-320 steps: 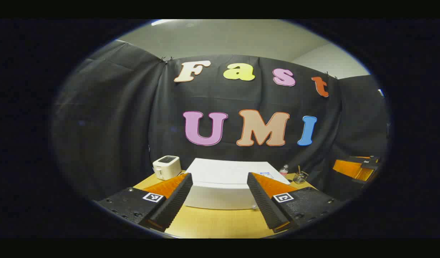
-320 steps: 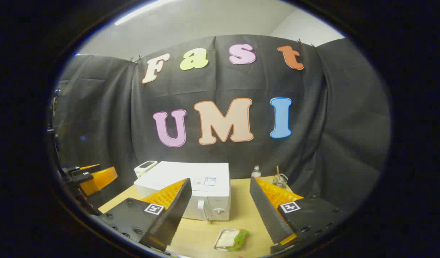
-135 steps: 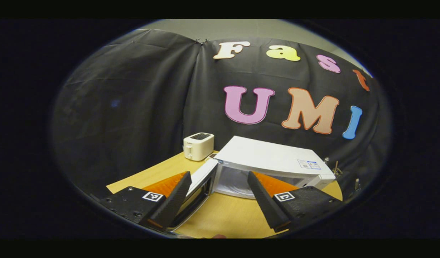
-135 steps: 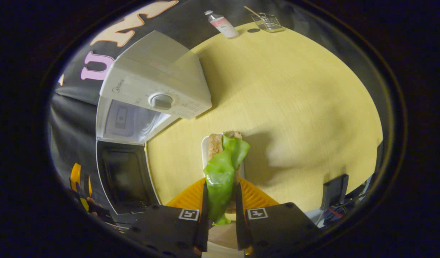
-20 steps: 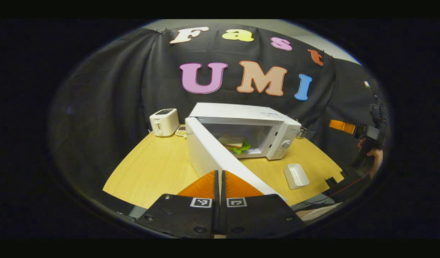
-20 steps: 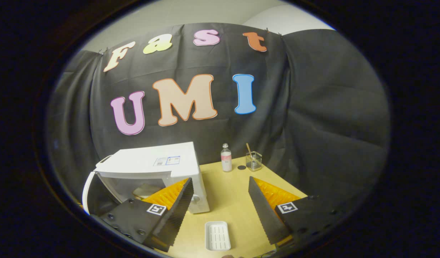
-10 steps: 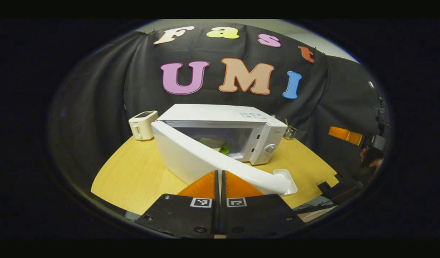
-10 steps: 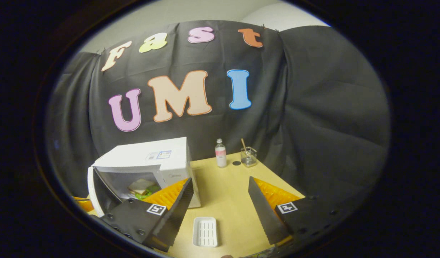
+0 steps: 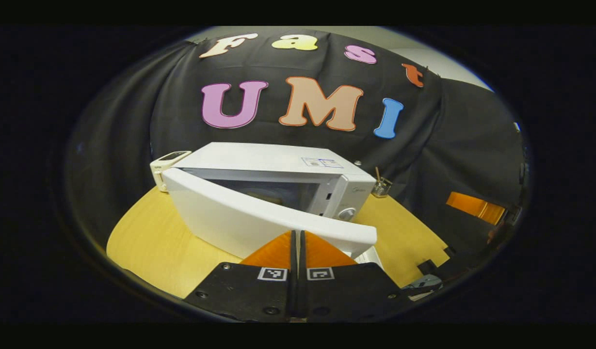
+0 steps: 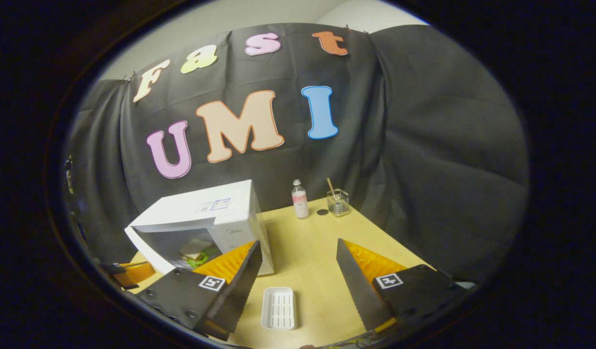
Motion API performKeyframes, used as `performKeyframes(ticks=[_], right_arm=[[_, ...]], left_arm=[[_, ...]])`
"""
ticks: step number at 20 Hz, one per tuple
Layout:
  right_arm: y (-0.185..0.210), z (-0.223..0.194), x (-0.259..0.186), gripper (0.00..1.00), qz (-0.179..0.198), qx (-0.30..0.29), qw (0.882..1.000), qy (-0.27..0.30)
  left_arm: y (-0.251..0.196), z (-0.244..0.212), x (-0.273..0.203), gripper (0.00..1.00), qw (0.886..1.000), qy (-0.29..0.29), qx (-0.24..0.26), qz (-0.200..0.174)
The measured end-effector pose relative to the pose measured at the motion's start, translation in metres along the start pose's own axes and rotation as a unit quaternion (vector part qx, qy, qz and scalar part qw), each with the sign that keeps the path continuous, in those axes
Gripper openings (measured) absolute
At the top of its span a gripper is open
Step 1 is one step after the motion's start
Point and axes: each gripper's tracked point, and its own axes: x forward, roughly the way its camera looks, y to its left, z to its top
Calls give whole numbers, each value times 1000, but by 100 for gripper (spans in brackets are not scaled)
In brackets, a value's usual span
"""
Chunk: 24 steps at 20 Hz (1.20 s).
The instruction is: Open the microwave oven with the left hand, put the food in, and close the microwave oven.
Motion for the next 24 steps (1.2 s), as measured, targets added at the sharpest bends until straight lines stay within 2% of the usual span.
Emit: performKeyframes(ticks=[2, 3, 7, 15, 24], right_arm=[[-5, 4, 2, 92, 0, 4, 1000, -2], [-7, 7, 3, 92, 1, 6, 1000, -3], [-18, 15, 8, 92, -2, 5, 1000, -7], [-23, 29, 25, 92, 6, 11, 1000, -10], [-25, 23, 32, 92, 7, 12, 1000, -2]], left_arm=[[-10, 3, 13, 3, 1000, 0, -1, -8], [-13, 3, 19, 0, 1000, 3, 0, -11], [-18, 7, 41, 1, 1000, 5, -2, -12], [-22, 17, 80, 0, 1000, -5, 2, 5], [-20, 27, 112, 1, 999, -20, -13, 31]])
